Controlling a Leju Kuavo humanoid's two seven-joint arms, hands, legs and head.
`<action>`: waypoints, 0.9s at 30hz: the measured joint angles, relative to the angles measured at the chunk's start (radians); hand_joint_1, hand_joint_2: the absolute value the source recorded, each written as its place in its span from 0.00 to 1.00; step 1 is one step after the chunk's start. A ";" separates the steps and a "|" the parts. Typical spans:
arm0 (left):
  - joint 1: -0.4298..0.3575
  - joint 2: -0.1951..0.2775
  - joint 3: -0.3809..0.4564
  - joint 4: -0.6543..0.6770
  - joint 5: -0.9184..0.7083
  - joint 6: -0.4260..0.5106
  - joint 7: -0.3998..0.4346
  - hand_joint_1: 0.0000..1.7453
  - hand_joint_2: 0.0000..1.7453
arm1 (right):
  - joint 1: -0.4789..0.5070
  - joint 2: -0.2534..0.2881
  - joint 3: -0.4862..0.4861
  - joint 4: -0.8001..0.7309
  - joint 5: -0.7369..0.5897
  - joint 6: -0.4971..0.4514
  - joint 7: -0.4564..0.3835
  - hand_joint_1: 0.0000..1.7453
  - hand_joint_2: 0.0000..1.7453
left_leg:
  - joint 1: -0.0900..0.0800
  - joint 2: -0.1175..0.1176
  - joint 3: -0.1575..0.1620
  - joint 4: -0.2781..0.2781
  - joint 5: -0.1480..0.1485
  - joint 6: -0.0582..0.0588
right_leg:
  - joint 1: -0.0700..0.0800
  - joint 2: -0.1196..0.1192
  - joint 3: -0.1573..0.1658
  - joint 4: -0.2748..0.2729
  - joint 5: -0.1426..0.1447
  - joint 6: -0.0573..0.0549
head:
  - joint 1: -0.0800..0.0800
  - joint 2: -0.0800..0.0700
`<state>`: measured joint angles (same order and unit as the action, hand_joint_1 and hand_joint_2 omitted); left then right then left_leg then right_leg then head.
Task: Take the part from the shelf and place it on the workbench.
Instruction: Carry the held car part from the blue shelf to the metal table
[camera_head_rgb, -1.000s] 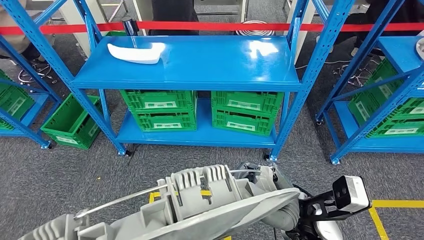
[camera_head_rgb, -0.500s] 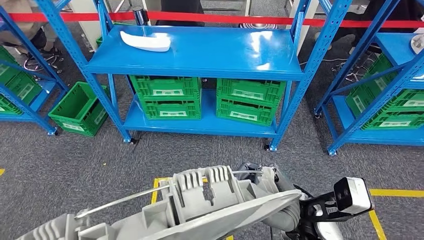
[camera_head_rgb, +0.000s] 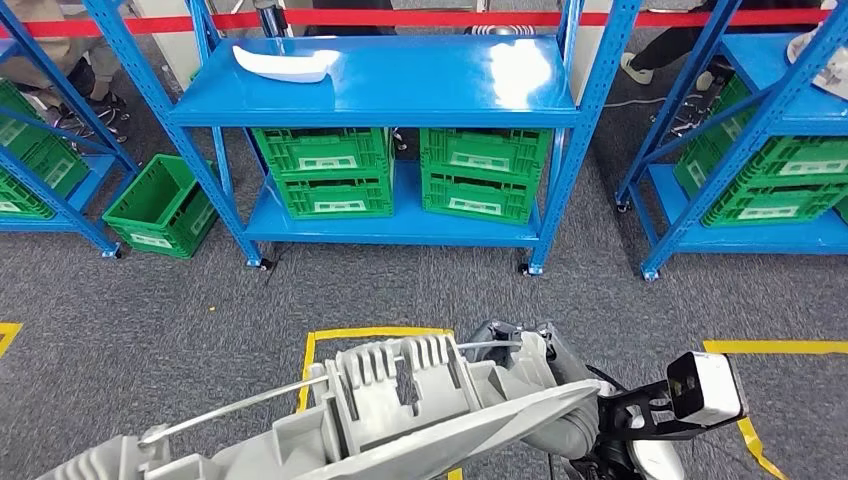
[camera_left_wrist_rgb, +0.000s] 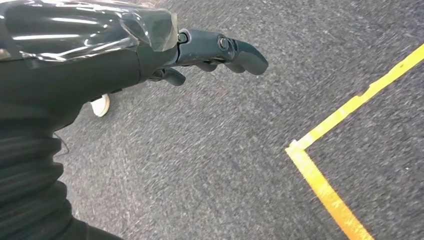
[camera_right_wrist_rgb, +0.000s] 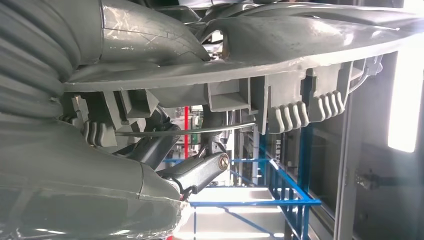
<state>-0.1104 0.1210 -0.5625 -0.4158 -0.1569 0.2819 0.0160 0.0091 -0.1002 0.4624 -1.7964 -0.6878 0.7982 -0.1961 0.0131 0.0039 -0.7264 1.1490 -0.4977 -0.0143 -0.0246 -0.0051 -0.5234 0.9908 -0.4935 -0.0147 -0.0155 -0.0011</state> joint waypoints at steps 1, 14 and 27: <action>0.000 0.000 0.002 0.000 -0.001 0.000 0.000 0.00 1.00 | 0.000 0.001 0.000 0.000 0.000 0.001 0.000 1.00 1.00 | 0.001 0.000 -0.010 0.069 -0.039 -0.005 | 0.001 0.000 -0.014 0.001 0.012 0.000 | 0.000 0.000; 0.005 0.005 0.046 -0.011 -0.015 0.002 -0.003 0.00 1.00 | -0.012 0.006 0.002 0.004 -0.003 0.010 0.005 1.00 1.00 | -0.013 0.001 0.234 -0.210 0.037 0.071 | 0.005 0.001 -0.135 0.079 0.029 0.031 | 0.003 0.000; 0.015 -0.006 0.061 -0.014 -0.023 0.002 -0.002 0.00 1.00 | -0.024 0.004 0.007 0.019 -0.003 0.012 0.010 1.00 1.00 | -0.008 0.004 0.052 -0.130 0.123 0.026 | 0.000 0.004 -0.001 0.015 -0.019 0.037 | 0.004 0.000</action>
<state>-0.0953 0.1152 -0.5017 -0.4294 -0.1797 0.2837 0.0140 -0.0150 -0.0960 0.4698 -1.7775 -0.6907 0.8105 -0.1863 0.0048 0.0078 -0.6749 1.0186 -0.3749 0.0116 -0.0247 -0.0014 -0.5244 1.0056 -0.5130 0.0224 -0.0118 -0.0011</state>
